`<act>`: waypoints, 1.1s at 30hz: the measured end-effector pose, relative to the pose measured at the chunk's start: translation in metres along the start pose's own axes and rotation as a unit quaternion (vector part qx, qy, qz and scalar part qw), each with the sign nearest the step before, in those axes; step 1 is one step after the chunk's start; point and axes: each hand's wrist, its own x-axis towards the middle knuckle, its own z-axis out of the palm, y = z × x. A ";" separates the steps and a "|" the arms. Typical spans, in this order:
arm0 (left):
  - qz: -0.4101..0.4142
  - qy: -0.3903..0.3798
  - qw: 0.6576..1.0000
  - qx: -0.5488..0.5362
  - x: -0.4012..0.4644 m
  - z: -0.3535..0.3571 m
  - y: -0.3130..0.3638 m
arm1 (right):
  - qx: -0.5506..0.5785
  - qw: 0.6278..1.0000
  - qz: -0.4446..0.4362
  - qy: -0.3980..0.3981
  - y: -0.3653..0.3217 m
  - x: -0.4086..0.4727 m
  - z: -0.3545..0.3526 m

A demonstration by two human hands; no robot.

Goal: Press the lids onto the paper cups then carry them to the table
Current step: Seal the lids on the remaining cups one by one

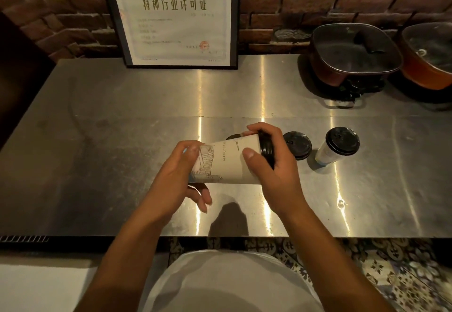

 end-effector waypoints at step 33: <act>0.148 0.021 0.987 -0.061 -0.018 -0.009 -0.011 | 0.171 0.944 0.281 0.020 -0.012 0.009 0.001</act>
